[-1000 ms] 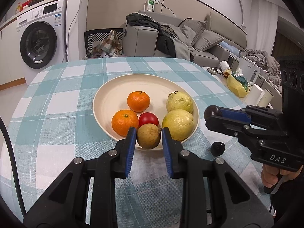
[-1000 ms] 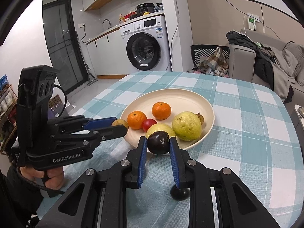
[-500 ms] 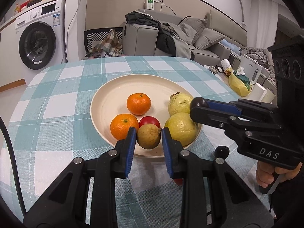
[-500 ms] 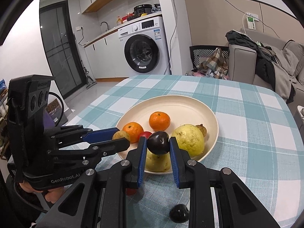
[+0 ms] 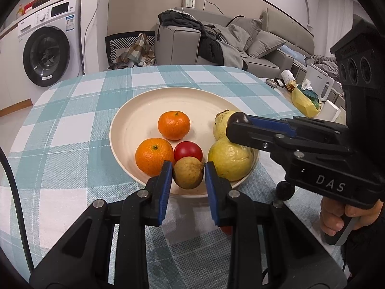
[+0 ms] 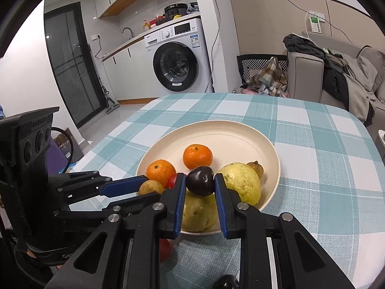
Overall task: Organize fruits
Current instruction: 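Release the brown fruit onto the plate with the left tool while the right tool releases the plum, then move the left tool to the last red tomato while the right tool approaches the last dark plum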
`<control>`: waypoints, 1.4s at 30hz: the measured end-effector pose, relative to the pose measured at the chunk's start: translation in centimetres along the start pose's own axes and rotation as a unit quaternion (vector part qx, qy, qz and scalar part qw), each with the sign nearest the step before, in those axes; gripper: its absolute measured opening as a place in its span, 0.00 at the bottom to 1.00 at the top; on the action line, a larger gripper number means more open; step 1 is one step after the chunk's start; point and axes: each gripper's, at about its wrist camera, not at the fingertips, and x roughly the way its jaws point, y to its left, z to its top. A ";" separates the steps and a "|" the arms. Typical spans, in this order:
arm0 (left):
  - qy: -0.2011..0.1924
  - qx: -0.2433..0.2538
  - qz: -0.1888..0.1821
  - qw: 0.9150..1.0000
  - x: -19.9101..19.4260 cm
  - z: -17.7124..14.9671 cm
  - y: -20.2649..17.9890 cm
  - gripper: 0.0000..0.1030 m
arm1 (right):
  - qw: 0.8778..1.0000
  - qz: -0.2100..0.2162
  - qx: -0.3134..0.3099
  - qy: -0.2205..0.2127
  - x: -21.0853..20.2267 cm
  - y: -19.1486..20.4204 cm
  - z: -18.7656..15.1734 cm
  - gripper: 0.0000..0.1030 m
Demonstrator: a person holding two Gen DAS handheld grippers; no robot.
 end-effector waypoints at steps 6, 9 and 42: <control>0.006 -0.010 0.001 1.000 0.3 0.0 0.4 0.24 | 1.000 0.000 0.004 0.007 0.1 -0.1 0.0 0.26; 0.003 -0.018 -0.001 1.000 0.2 0.0 0.7 0.24 | 1.000 -0.003 0.003 0.004 -0.2 -0.2 -0.1 0.27; -0.022 -0.006 0.038 0.999 -4.8 -2.7 -1.9 0.99 | 0.997 -0.068 0.015 0.009 -6.8 -2.4 -4.7 1.00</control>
